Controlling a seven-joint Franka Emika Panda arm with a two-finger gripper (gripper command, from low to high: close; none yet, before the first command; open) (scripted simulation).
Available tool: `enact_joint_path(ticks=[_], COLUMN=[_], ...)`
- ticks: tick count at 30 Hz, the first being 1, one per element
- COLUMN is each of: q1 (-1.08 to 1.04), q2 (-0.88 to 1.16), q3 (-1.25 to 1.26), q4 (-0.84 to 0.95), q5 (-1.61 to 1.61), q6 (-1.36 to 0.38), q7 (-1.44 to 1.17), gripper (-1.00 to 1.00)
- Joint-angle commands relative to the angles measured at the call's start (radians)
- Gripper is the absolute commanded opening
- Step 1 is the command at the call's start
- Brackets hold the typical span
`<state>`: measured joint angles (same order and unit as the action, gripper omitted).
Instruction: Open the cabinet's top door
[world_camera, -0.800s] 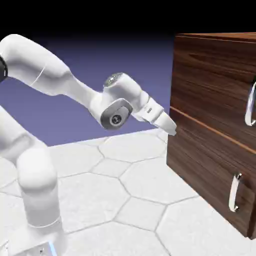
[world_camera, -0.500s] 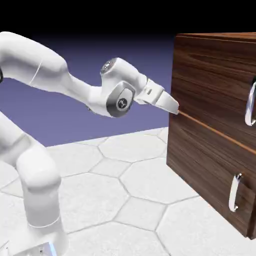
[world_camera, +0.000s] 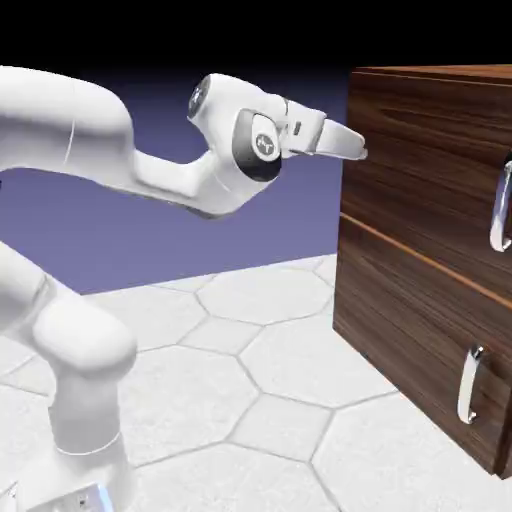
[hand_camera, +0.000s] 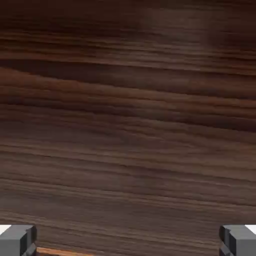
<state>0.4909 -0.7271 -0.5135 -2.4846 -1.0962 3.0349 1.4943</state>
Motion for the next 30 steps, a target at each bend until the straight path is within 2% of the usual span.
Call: enact_joint_path(ticks=[1,30], q1=[0.019,0.57], q2=[-0.006,-0.187], q3=[-0.02,-0.611], q4=[0.013,0.387], q5=[-0.044,-1.305], q6=[0.0,-0.003], q7=[0.03,0.897], gripper=[1.0,1.0])
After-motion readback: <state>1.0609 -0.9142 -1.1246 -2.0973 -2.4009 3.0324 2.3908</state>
